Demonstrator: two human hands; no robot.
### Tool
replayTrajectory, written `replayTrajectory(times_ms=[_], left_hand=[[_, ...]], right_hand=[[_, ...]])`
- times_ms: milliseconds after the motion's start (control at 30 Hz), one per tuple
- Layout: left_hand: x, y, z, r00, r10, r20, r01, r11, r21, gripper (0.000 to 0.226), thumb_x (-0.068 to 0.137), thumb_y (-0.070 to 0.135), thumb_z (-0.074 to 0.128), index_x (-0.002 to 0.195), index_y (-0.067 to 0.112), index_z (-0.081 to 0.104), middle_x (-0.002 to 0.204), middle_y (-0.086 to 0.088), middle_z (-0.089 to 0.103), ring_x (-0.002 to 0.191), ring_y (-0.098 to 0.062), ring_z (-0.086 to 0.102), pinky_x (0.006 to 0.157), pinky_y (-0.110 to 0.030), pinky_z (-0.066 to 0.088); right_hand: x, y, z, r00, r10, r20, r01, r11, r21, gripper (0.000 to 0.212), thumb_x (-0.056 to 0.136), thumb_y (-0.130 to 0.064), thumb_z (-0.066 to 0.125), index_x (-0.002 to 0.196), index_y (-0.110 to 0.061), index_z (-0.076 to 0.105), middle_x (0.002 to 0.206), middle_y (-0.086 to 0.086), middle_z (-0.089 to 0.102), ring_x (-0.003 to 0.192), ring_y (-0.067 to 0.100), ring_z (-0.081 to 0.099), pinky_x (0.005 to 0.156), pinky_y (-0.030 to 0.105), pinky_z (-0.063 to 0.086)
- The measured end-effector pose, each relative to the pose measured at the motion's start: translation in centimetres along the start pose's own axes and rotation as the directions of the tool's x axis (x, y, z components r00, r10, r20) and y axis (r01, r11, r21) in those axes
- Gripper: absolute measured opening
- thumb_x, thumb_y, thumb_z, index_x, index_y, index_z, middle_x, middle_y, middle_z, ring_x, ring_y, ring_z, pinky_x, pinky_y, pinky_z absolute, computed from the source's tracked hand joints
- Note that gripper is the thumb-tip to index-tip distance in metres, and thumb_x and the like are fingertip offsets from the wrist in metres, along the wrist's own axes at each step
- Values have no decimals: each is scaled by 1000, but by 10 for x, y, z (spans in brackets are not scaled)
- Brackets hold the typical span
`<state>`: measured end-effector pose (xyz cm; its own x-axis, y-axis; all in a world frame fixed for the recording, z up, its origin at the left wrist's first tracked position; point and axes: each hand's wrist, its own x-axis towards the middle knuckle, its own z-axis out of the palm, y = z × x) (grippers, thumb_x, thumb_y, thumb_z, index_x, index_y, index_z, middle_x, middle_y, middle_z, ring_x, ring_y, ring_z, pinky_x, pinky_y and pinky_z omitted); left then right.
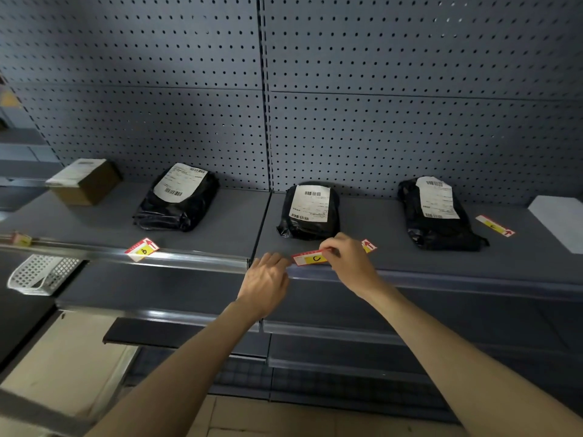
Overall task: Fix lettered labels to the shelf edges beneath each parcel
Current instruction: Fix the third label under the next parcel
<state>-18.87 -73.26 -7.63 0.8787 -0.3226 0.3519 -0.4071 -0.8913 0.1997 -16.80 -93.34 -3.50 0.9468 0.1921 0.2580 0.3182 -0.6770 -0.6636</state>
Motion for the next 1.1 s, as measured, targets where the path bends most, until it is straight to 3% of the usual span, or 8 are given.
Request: replayTrajectory(times_ms=[200,367,567,867,1100], left_hand=[[-9,-2,4,998,-27,48,25,999,40,37,84,17,53,121,14,58,114,-5,61,105,-24,54,90,-38,47],[-14,-1,5,999,-40,29,38,998,57,38,85,17,52,124,15,55,116,-4,56,101,-24,53,87,-37,48],[-18,-1,11,999,-47,16,46,997,66,21,88,20,50,99,10,65,113,-5,55,101,-25,53,85,-39,48],[-12,-3,5,999,-40,20,40,999,0,39,82,14,51,121,13,57,114,-4,59,100,-24,53,88,-37,47],[-14,-3,5,999,-36,-13,37,999,22,32,83,13,54,113,12,63,109,-5,61,95,-25,54,82,-39,48]], right_hand=[[1,-2,5,1000,1,-6,-1,1000,-11,16,92,-8,56,85,-10,70,84,4,58,75,15,56,68,35,46],[2,-4,9,1000,-3,-4,3,999,-32,16,92,-9,55,85,-11,69,85,3,57,73,16,56,67,39,48],[2,-5,12,1000,-19,9,20,999,-51,17,93,-11,53,86,-10,69,85,3,56,73,16,56,67,38,47],[4,-7,18,1000,-27,1,27,997,-69,16,92,-10,54,84,-11,69,84,3,57,73,17,56,67,42,49],[6,-9,20,999,-30,14,31,996,-78,17,93,-10,54,84,-11,68,85,3,56,72,18,56,66,39,49]])
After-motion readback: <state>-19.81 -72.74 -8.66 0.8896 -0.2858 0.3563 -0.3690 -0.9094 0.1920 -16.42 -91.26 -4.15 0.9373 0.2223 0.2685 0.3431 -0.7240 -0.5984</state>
